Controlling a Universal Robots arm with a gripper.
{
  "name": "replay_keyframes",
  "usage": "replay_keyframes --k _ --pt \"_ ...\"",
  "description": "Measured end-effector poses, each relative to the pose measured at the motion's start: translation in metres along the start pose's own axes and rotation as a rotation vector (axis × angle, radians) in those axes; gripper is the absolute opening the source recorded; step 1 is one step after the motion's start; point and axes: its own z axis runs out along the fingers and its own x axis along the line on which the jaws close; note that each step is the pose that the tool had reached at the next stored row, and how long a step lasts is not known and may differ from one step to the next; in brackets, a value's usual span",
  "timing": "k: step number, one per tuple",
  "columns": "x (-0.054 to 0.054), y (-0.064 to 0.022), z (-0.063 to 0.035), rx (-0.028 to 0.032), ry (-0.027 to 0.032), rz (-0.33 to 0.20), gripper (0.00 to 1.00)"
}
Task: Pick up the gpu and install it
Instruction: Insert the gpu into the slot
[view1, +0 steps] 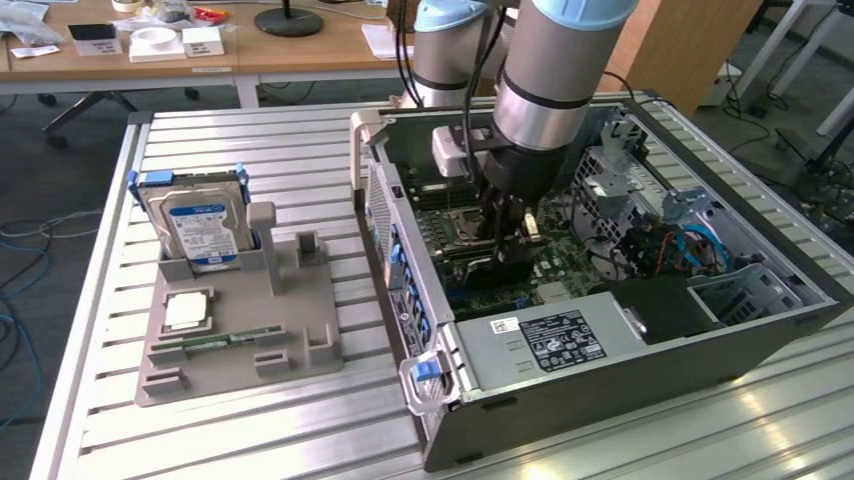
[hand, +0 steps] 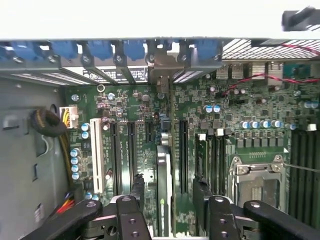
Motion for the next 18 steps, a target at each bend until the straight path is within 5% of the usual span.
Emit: replay_keyframes --k 11,18 --pt "-0.002 -0.0007 -0.0334 0.0000 0.0002 0.000 0.51" --pt "-0.002 -0.0008 -0.0373 0.0000 0.0002 0.000 0.51"
